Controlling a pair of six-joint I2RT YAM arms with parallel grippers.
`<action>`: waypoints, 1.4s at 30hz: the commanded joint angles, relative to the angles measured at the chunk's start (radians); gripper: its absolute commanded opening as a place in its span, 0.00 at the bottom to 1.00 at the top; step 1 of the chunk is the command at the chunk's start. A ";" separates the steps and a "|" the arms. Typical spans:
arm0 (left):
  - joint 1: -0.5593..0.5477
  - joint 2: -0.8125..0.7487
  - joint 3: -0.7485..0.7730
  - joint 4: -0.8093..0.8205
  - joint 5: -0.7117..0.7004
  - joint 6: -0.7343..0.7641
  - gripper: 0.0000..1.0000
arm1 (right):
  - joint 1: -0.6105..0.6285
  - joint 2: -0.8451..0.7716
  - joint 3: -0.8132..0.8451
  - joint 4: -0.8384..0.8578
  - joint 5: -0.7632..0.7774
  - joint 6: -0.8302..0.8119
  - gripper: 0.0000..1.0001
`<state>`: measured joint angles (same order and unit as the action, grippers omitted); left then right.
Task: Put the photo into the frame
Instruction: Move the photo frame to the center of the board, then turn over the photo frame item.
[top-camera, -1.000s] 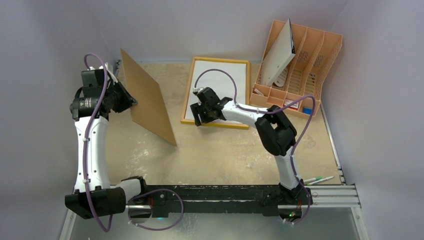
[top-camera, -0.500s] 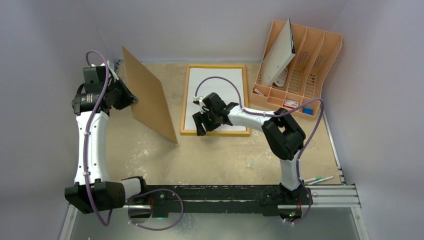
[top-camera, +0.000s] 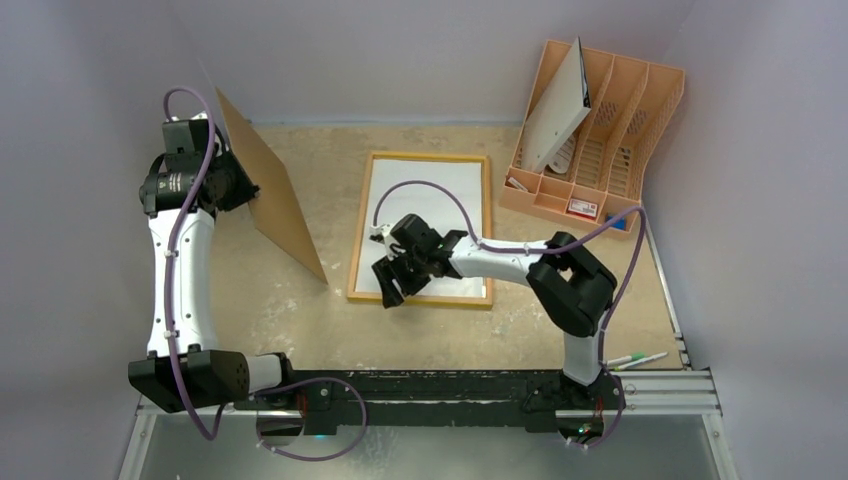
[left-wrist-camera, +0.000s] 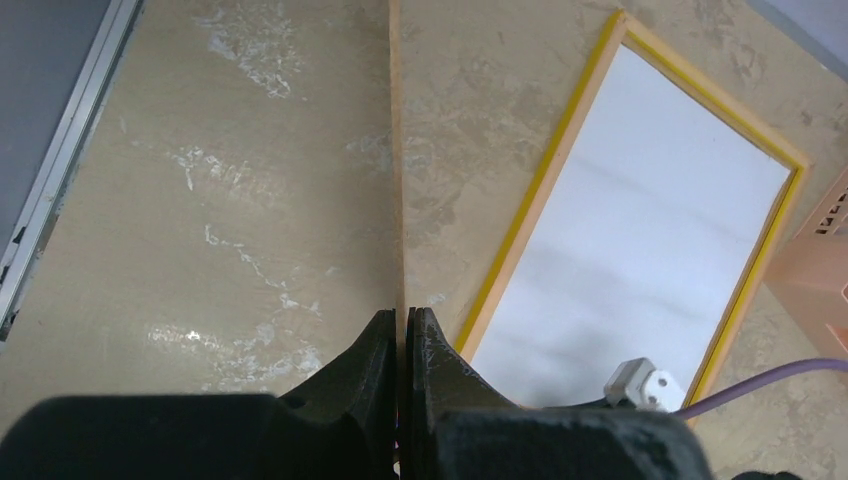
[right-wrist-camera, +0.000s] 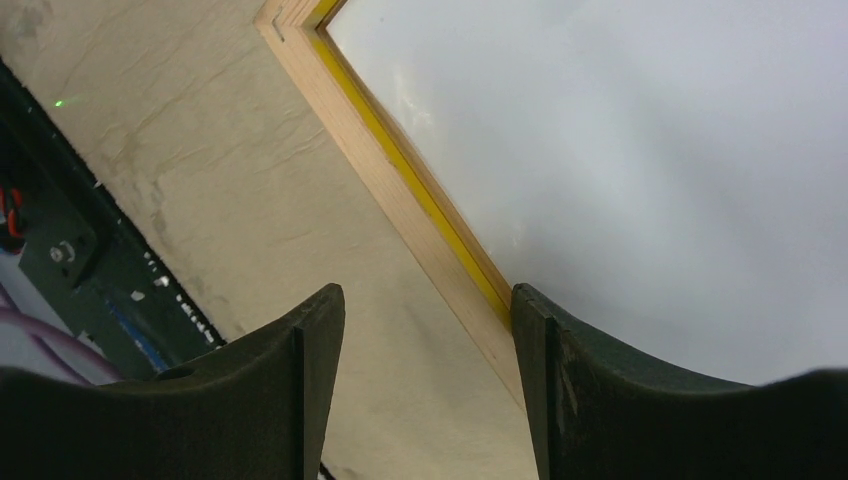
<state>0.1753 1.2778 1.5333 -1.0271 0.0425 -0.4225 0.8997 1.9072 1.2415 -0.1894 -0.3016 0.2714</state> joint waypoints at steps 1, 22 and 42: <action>0.000 -0.001 0.056 0.041 0.017 0.020 0.00 | 0.097 -0.049 -0.053 -0.029 -0.034 0.093 0.64; -0.213 0.063 0.175 0.055 -0.102 -0.047 0.00 | -0.107 -0.307 0.218 -0.187 0.241 0.406 0.80; -0.664 0.118 0.363 0.286 -0.155 0.193 0.00 | -0.334 -0.235 0.735 -0.225 0.162 0.530 0.95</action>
<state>-0.3985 1.4235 1.8366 -0.9638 -0.0765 -0.3500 0.5617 1.6028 1.8156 -0.4232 -0.1001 0.7494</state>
